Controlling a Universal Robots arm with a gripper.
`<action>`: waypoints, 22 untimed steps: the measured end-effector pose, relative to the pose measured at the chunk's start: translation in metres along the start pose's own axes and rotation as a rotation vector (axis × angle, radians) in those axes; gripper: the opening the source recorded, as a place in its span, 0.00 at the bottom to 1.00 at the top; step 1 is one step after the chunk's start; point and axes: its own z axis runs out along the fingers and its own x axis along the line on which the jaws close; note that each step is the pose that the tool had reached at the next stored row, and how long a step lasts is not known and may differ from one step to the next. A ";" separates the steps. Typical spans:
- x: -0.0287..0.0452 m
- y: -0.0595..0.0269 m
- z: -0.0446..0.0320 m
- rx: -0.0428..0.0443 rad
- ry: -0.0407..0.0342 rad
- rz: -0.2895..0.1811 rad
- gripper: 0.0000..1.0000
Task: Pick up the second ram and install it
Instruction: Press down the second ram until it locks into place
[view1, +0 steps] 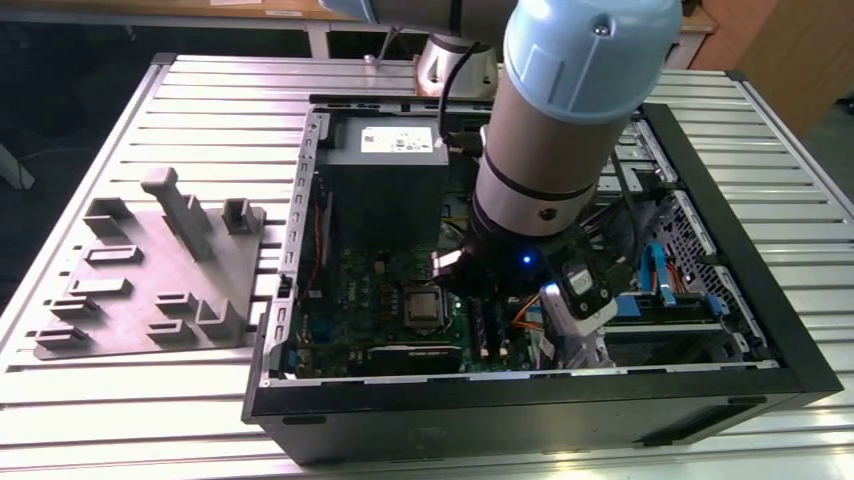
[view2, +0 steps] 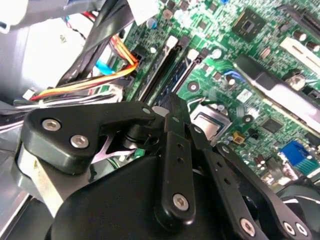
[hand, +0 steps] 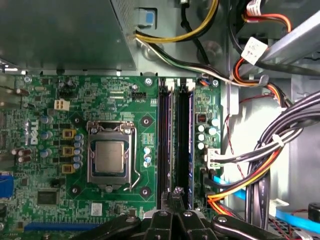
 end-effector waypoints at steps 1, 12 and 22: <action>0.0000 0.0022 0.0002 0.0001 0.0001 0.000 0.10; 0.0000 0.0285 0.0025 -0.0027 0.0000 0.000 0.10; 0.0001 0.0311 0.0005 -0.0044 0.0000 0.000 0.10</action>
